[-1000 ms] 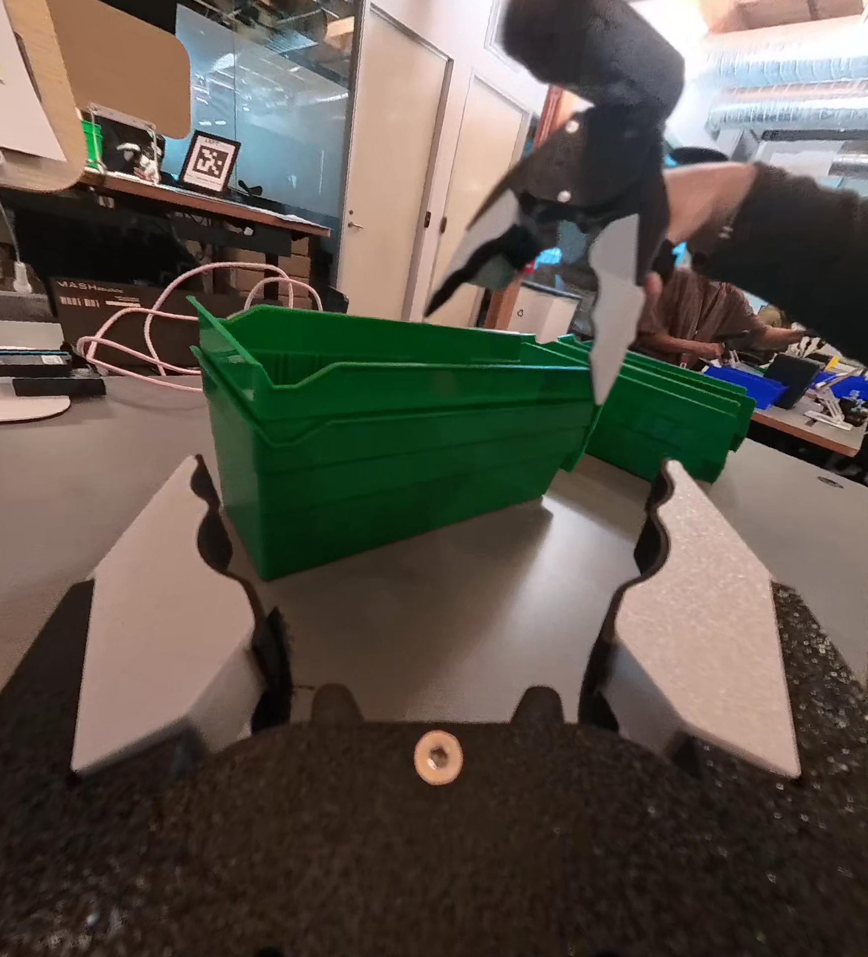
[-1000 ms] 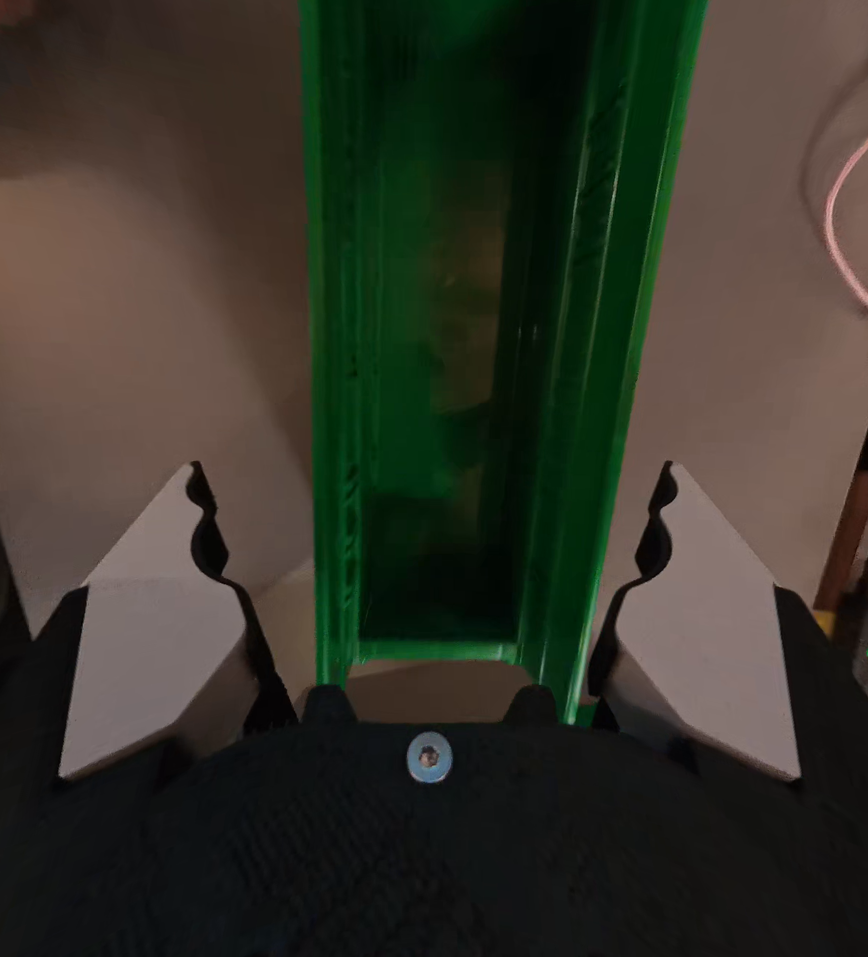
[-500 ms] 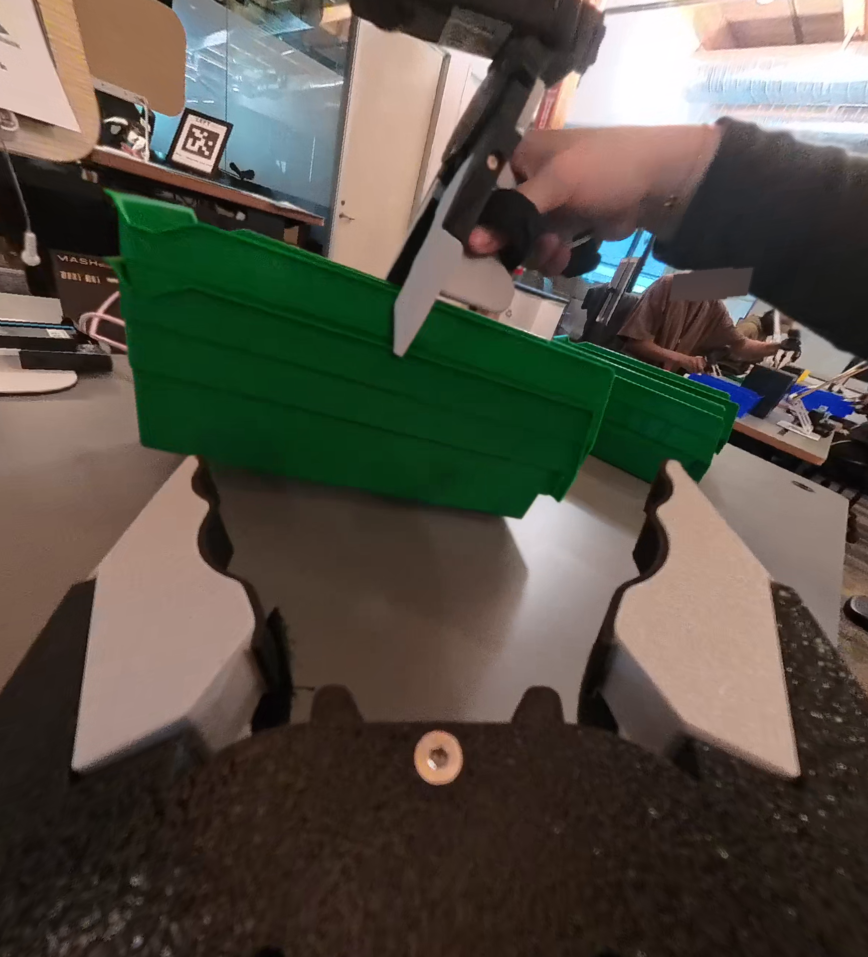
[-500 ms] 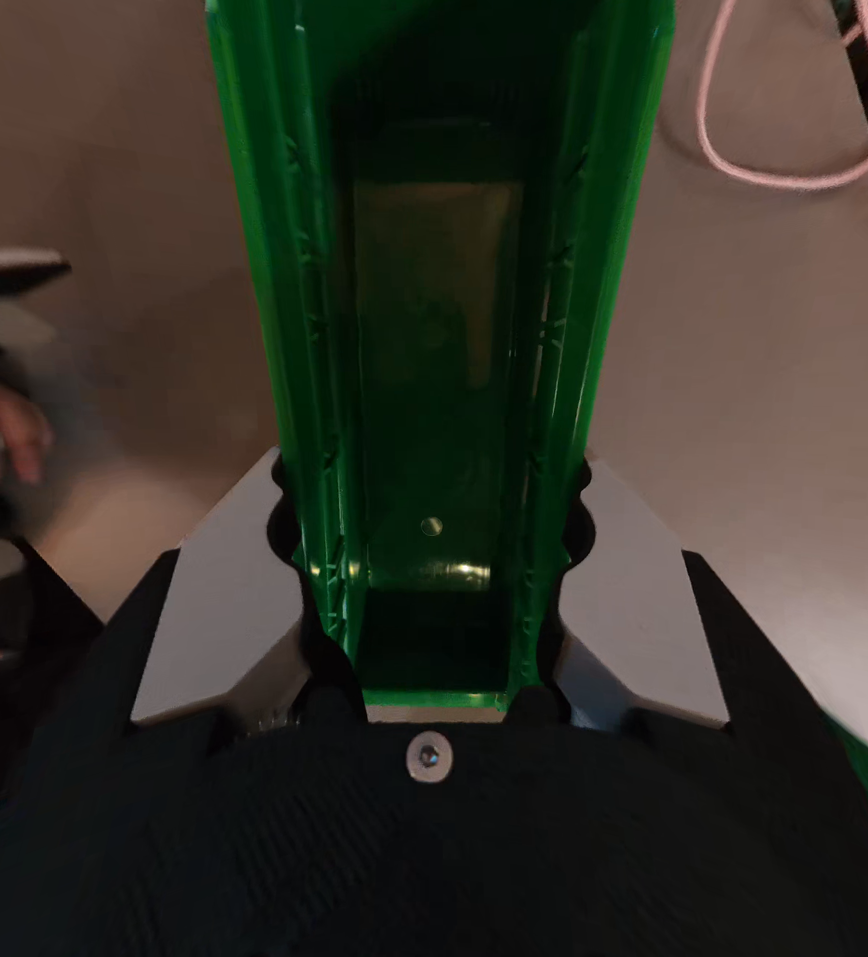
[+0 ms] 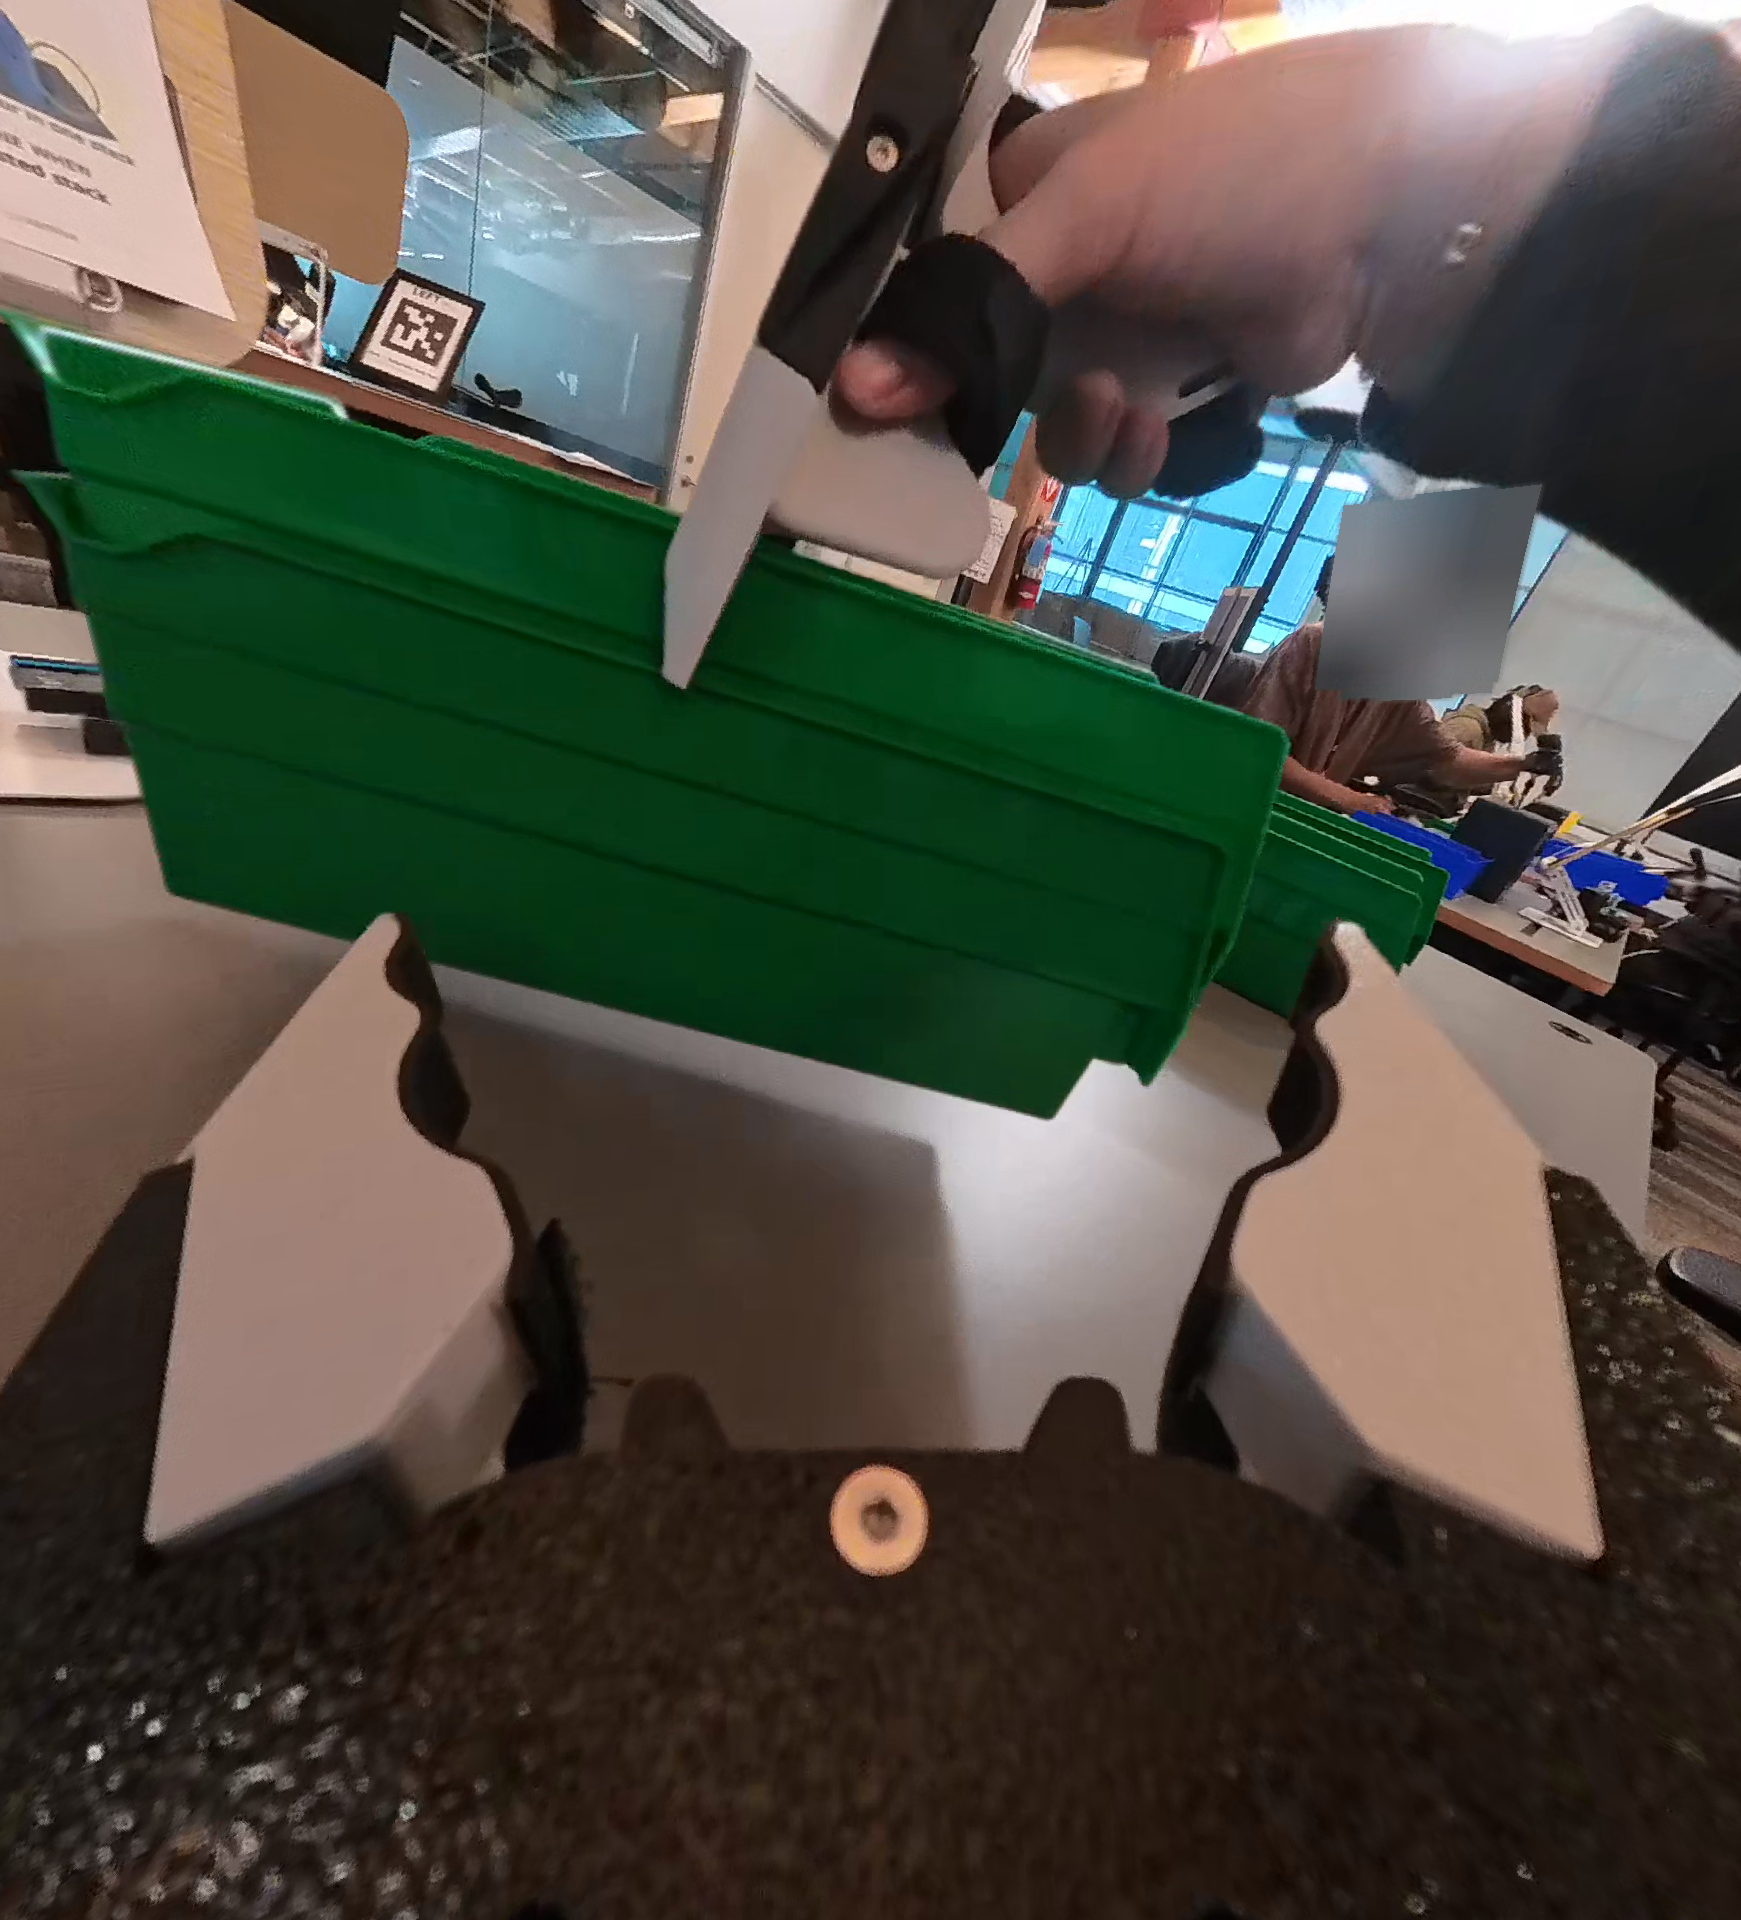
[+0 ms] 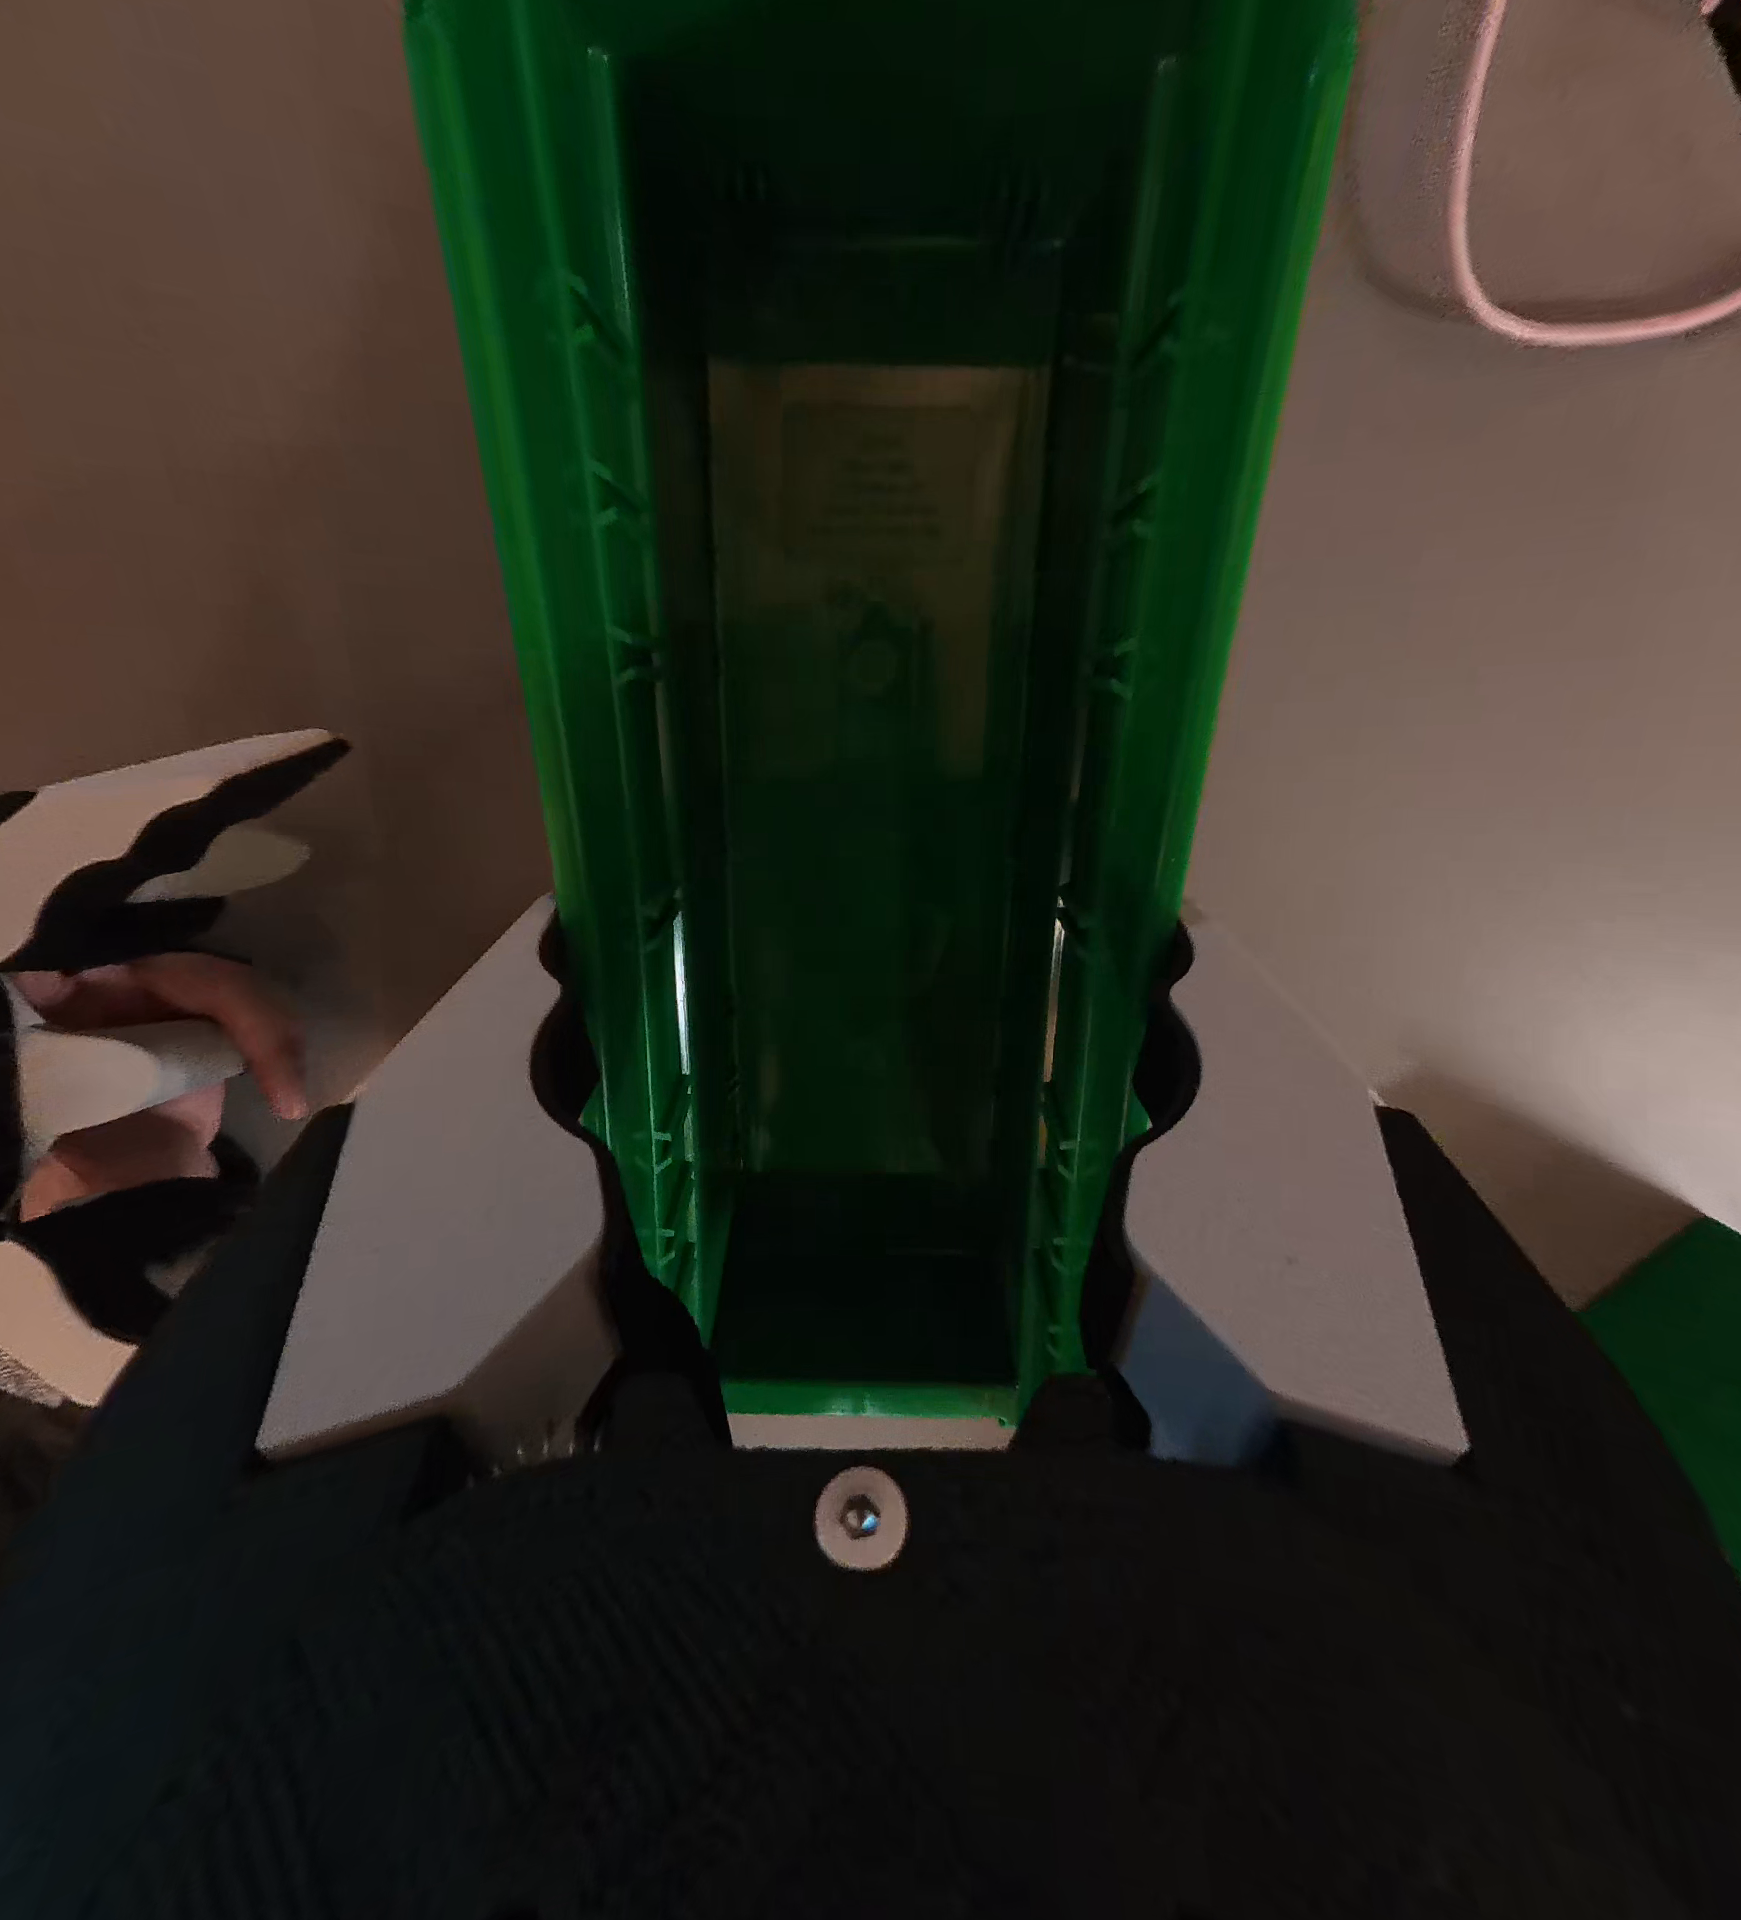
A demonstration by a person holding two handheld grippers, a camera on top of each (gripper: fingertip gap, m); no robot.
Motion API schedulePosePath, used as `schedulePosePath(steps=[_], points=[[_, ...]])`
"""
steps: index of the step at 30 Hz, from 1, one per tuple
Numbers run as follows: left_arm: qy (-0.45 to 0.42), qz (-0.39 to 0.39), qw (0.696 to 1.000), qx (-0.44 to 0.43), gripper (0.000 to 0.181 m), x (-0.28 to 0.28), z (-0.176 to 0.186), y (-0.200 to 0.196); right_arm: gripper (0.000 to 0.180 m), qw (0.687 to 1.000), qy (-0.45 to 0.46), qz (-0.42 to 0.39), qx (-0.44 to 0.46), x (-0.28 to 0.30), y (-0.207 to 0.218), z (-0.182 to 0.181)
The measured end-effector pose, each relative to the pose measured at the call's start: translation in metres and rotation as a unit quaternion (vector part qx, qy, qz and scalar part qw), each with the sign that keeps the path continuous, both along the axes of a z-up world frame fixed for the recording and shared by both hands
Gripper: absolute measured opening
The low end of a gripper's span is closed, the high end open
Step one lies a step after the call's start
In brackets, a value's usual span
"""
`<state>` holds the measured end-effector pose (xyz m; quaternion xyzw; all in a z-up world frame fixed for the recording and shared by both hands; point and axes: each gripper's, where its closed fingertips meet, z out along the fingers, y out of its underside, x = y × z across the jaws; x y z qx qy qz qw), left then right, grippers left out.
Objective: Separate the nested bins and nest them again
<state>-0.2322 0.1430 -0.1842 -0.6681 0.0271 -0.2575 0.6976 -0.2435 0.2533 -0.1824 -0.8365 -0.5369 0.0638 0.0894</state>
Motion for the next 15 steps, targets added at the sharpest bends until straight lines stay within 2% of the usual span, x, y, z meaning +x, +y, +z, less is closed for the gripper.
schedulePosePath(steps=[9, 15], points=[[-0.015, 0.007, 1.0, 0.006, 0.155, -0.012, 0.002, -0.006, 0.108, 0.999, -0.002, -0.034, -0.018, -0.019, -0.019, -0.025], [-0.023, 0.01, 1.0, 0.017, 0.156, -0.017, 0.006, -0.01, 0.109, 0.999, 0.004, -0.039, -0.007, -0.026, -0.022, -0.008]])
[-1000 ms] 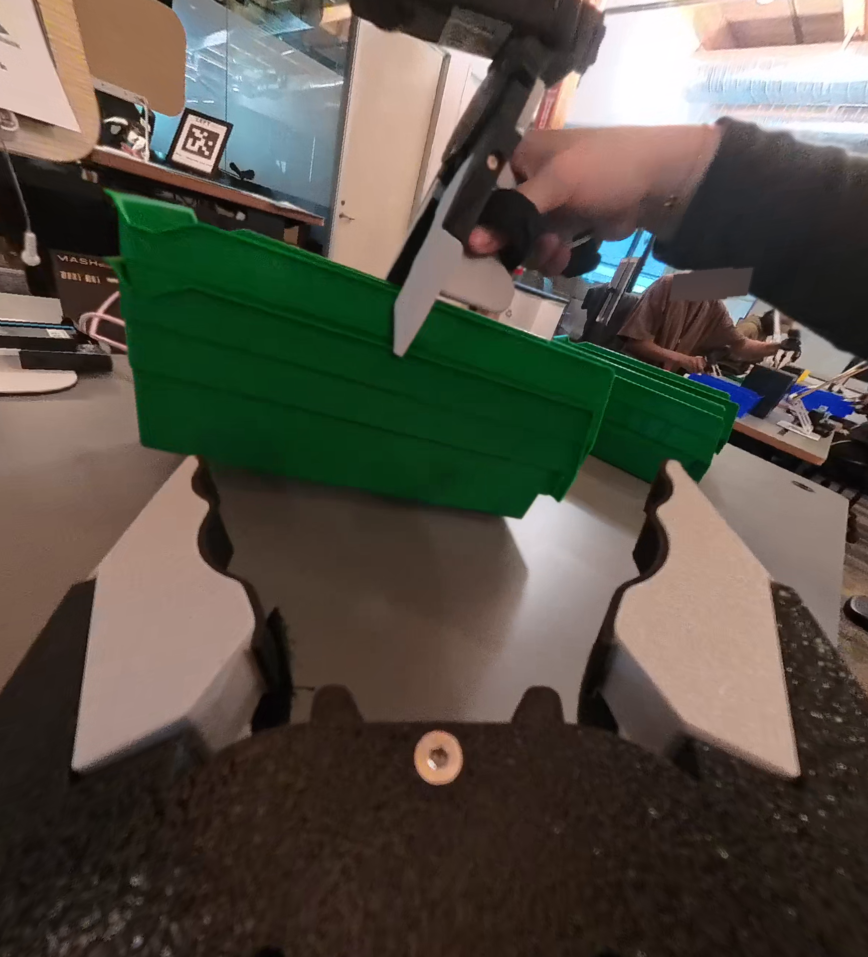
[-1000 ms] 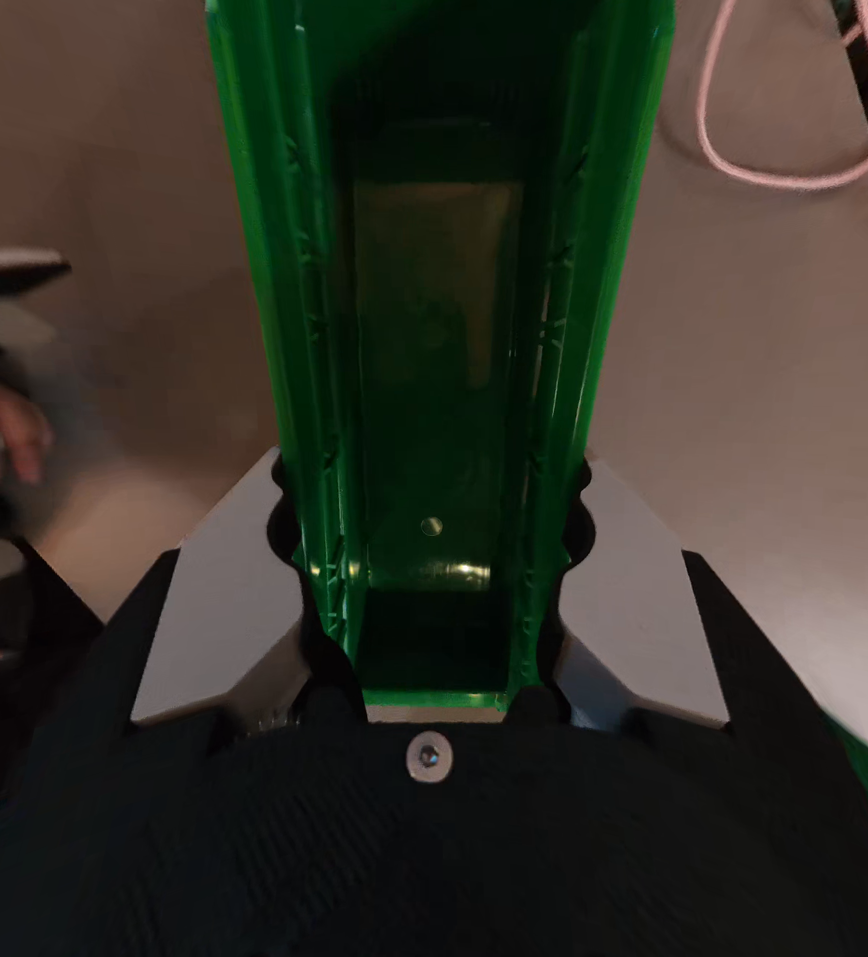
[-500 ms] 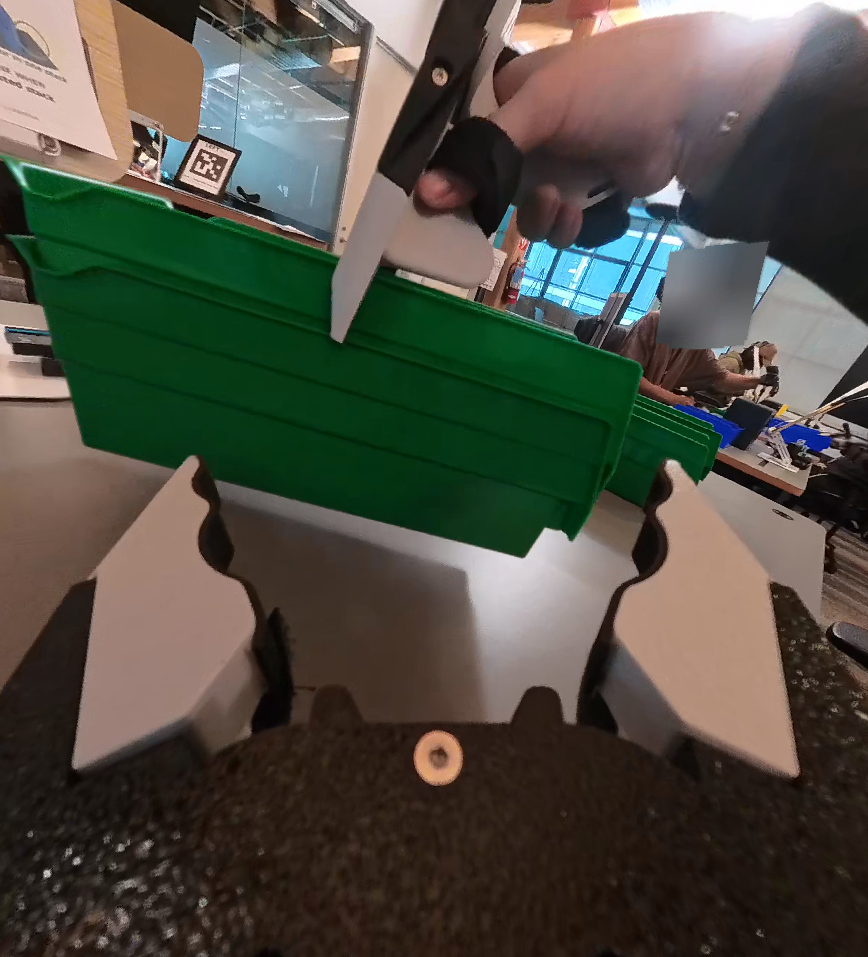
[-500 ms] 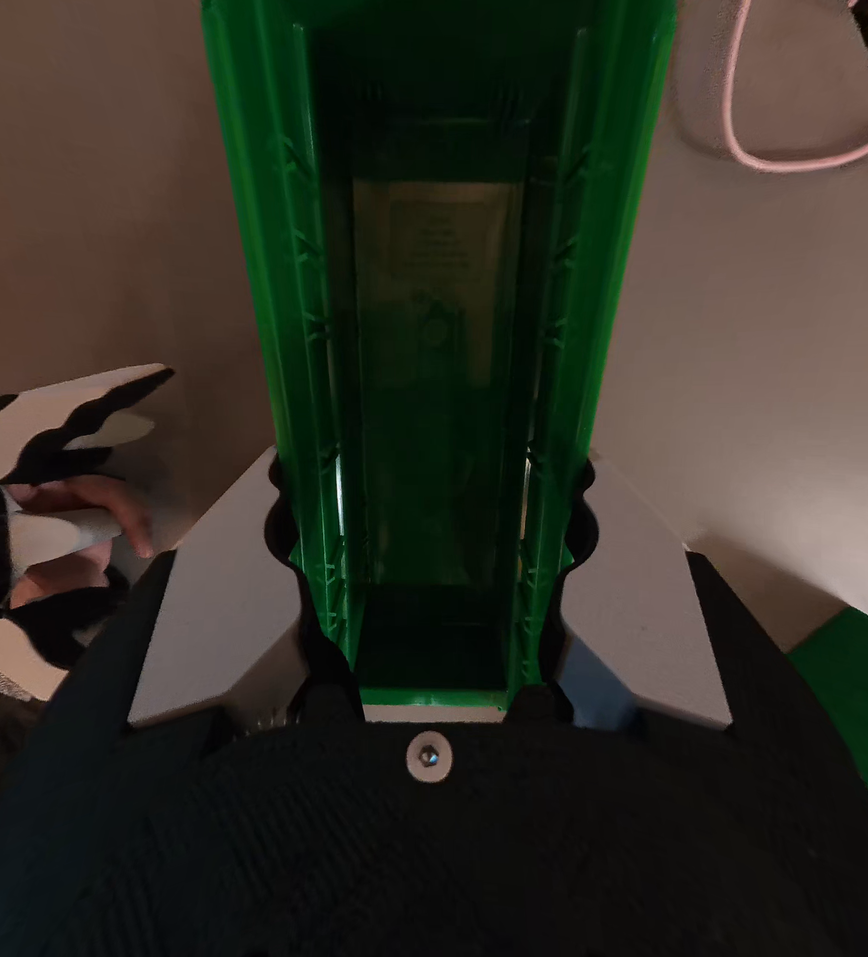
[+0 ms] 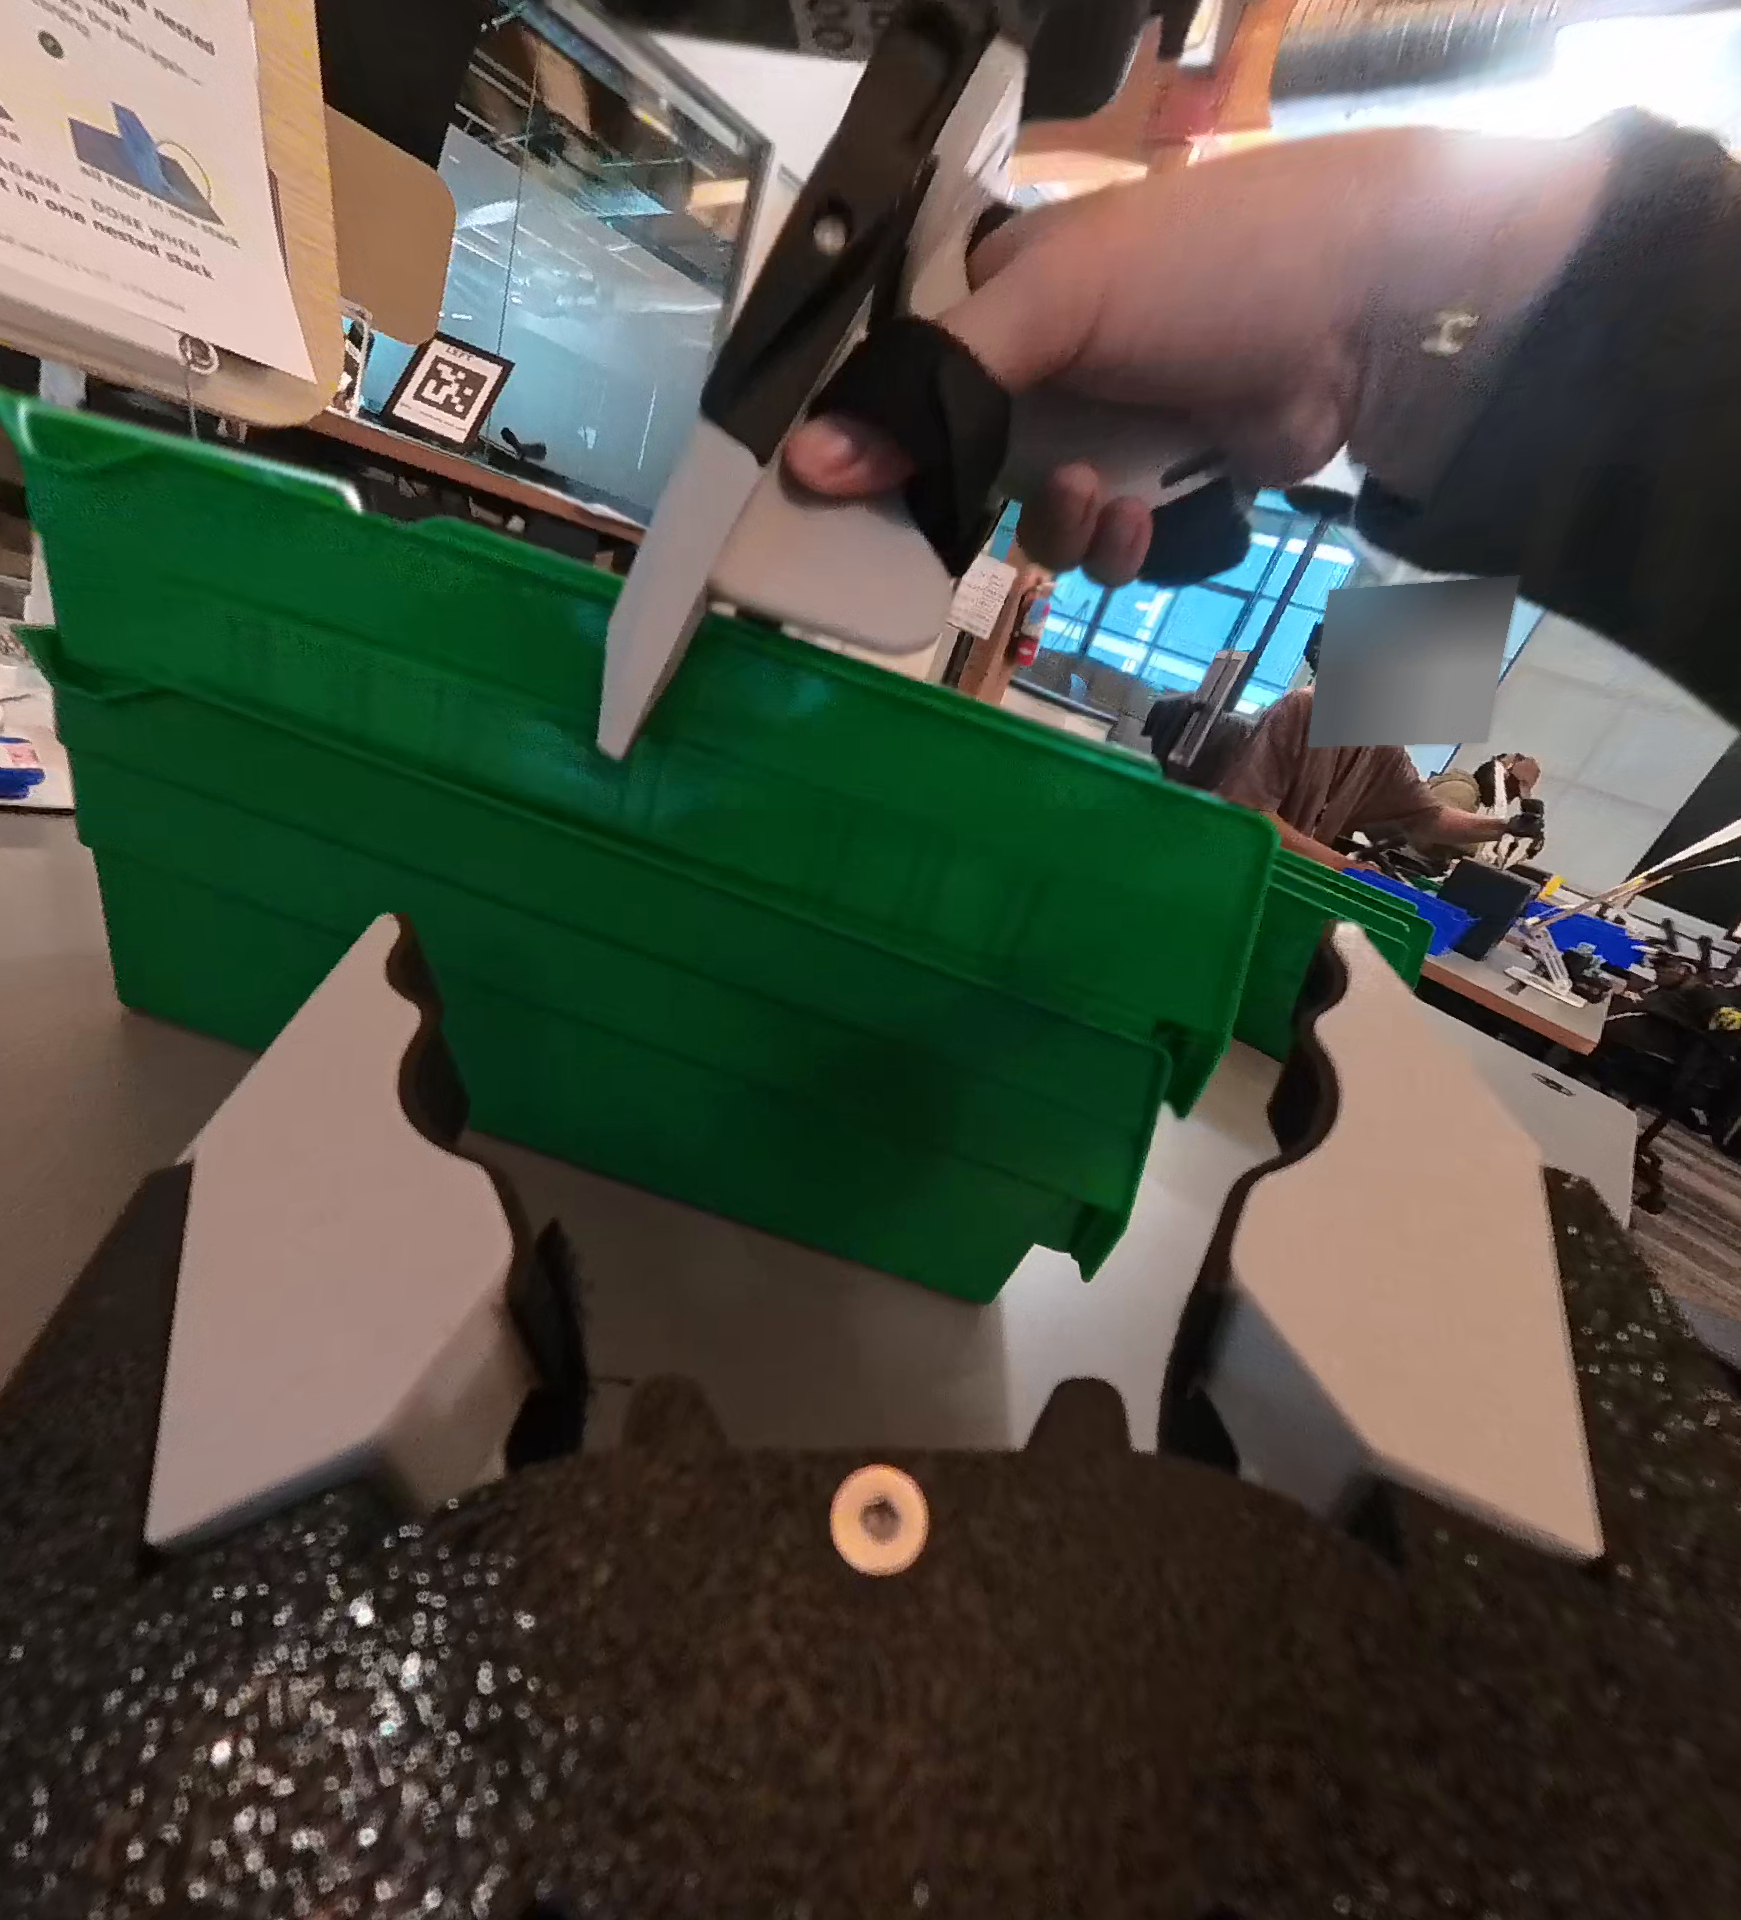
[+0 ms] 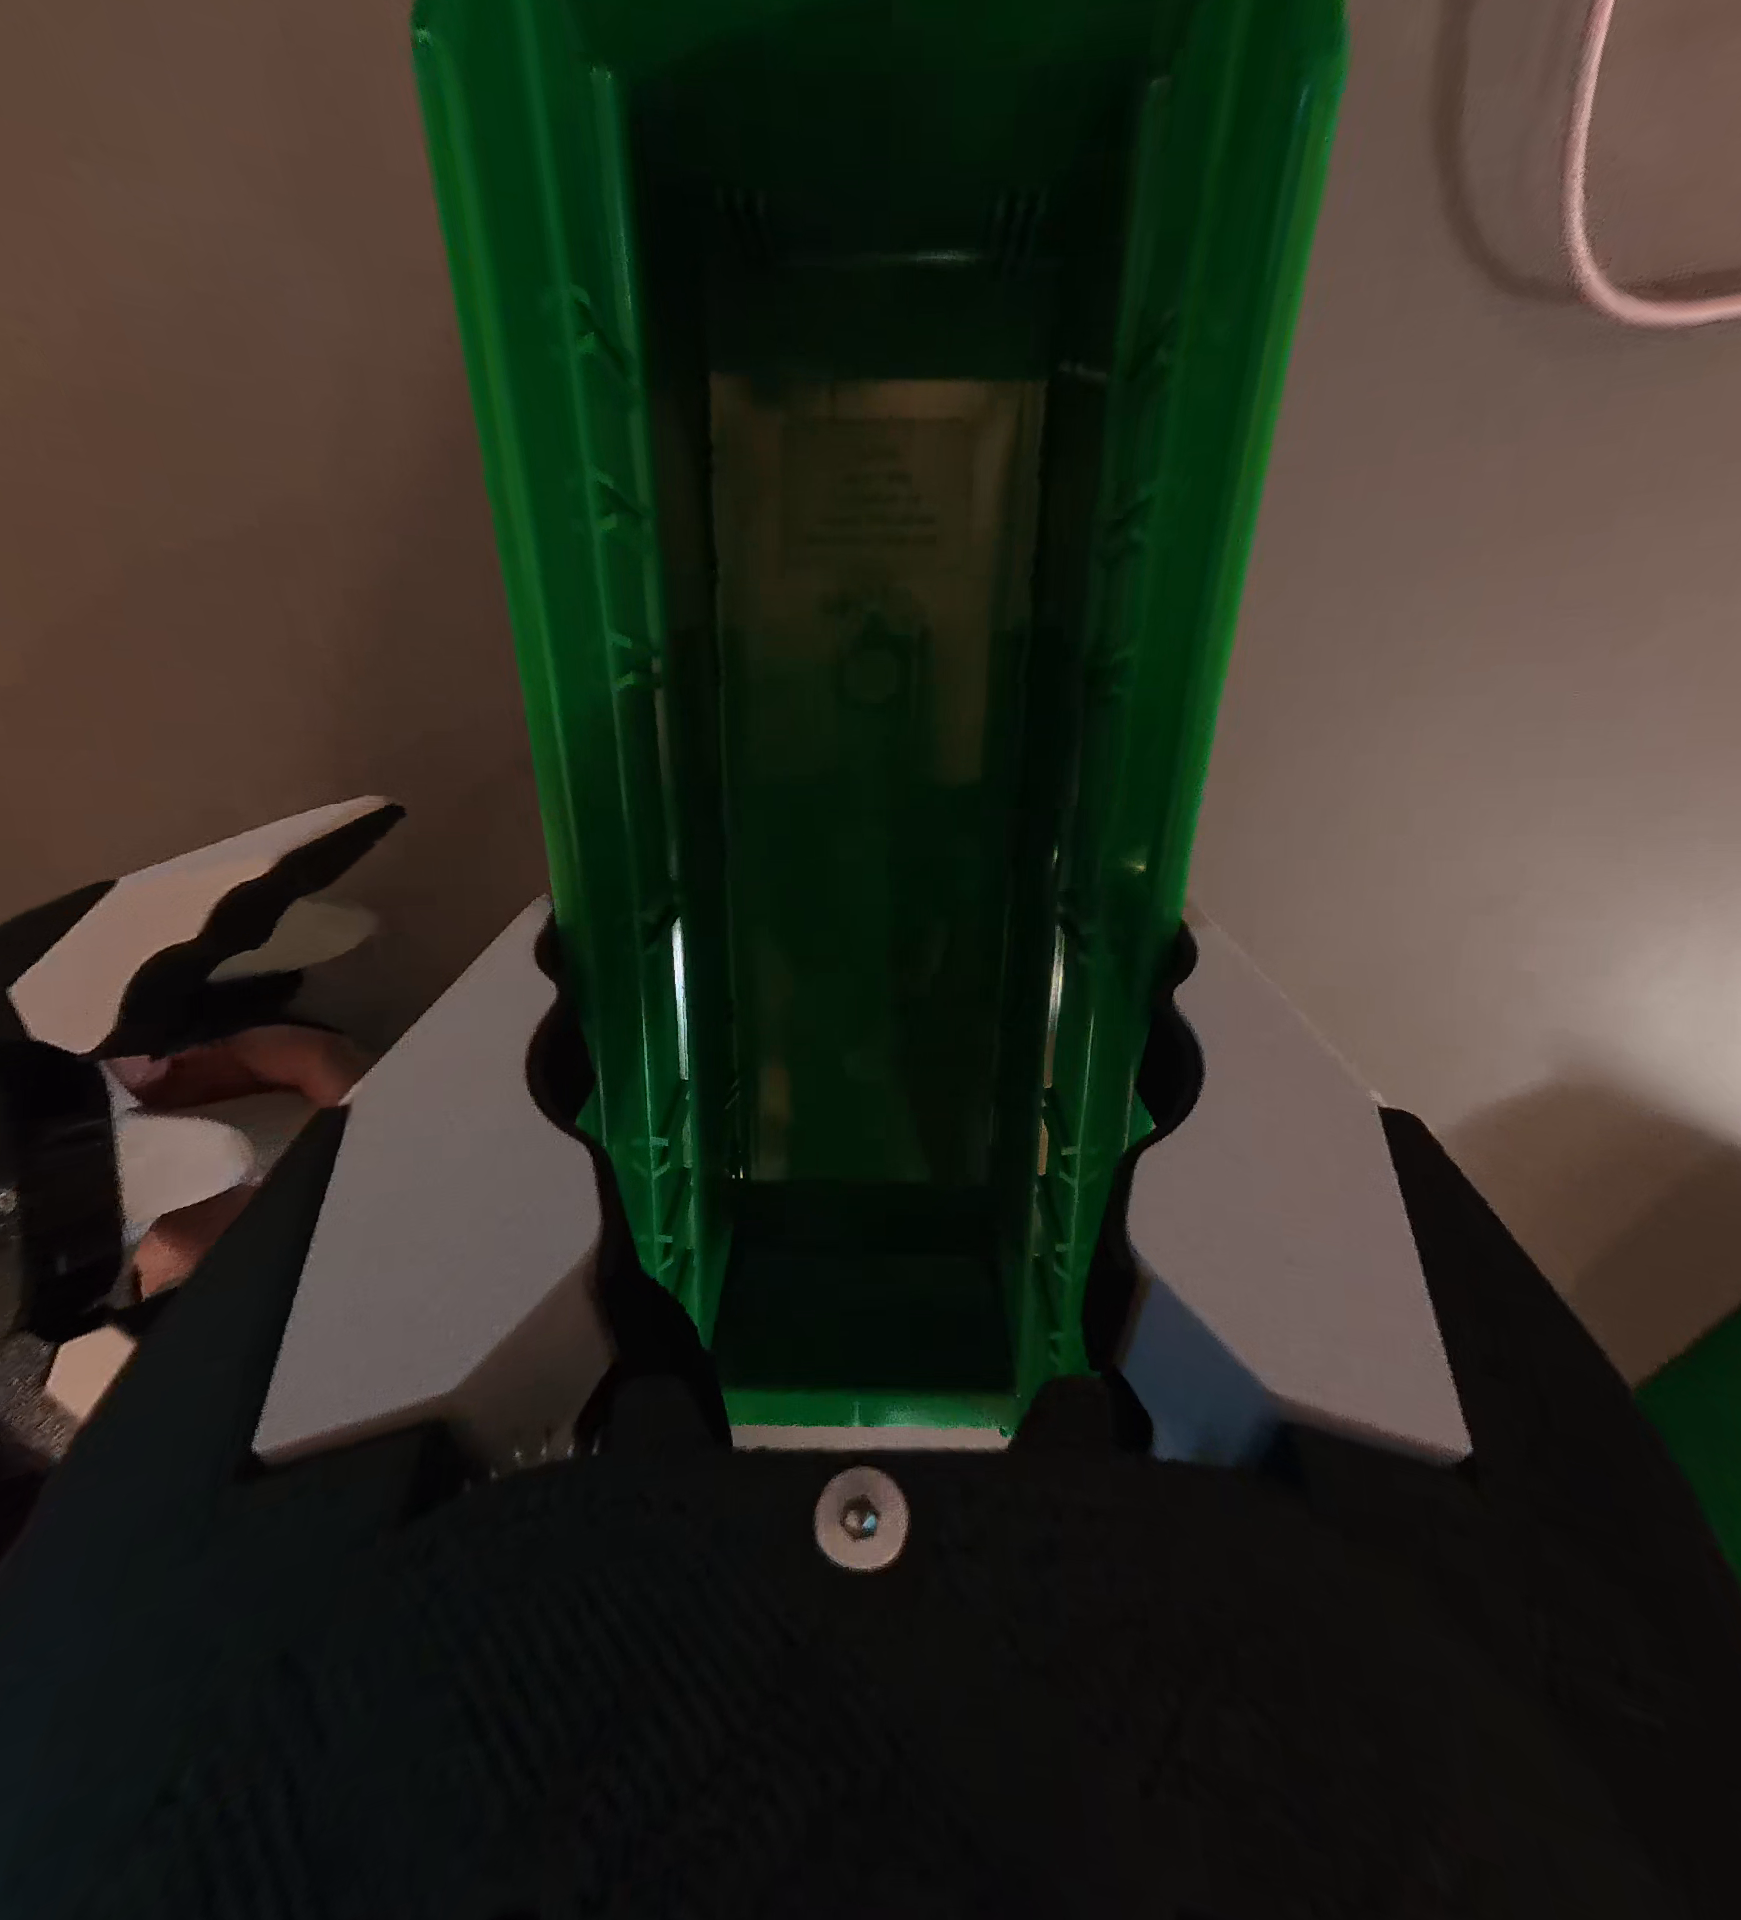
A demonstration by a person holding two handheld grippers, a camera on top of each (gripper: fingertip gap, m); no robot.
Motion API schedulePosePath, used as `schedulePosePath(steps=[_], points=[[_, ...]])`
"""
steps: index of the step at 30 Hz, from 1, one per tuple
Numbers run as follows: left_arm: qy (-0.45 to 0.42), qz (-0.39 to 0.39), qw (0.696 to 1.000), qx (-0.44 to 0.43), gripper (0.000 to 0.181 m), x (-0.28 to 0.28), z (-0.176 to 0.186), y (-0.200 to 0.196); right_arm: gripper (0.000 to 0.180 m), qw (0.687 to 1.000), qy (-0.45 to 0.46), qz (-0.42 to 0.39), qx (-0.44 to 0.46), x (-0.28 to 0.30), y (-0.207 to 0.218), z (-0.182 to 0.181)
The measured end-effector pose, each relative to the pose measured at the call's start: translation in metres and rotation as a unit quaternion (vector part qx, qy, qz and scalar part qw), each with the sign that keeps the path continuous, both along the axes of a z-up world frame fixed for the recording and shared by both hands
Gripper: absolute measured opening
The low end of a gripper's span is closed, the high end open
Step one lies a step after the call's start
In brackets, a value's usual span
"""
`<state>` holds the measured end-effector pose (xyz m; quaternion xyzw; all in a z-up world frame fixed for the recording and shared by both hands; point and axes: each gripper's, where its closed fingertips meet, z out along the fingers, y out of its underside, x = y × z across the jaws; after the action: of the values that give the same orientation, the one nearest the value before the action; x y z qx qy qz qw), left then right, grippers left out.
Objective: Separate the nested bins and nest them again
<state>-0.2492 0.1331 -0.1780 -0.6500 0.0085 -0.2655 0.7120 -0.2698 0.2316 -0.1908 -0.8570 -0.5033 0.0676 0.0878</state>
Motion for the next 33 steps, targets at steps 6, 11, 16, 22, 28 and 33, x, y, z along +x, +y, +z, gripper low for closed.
schedulePosePath(steps=[6, 11, 16, 22, 28, 33], points=[[-0.006, 0.0, 1.0, 0.003, 0.156, -0.003, 0.0, -0.001, 0.106, 0.999, 0.031, -0.003, 0.029, 0.007, 0.01, 0.065], [-0.009, 0.004, 1.0, 0.009, 0.156, -0.006, 0.003, -0.004, 0.107, 0.994, 0.071, -0.051, 0.066, 0.048, 0.043, 0.126], [-0.012, 0.018, 1.0, 0.011, 0.157, -0.01, 0.005, -0.003, 0.107, 0.986, 0.062, -0.139, 0.063, 0.123, 0.087, 0.112], [-0.025, 0.062, 0.998, 0.014, 0.158, -0.018, 0.015, -0.001, 0.106, 0.969, 0.049, -0.243, 0.006, 0.203, 0.115, 0.029], [-0.111, 0.103, 0.988, -0.024, 0.136, -0.021, 0.02, 0.009, 0.11, 0.957, 0.03, -0.287, -0.005, 0.249, 0.122, -0.037], [-0.094, 0.124, 0.984, -0.082, 0.131, -0.005, 0.008, 0.026, 0.125, 0.956, 0.083, -0.283, 0.014, 0.248, 0.128, -0.048]])
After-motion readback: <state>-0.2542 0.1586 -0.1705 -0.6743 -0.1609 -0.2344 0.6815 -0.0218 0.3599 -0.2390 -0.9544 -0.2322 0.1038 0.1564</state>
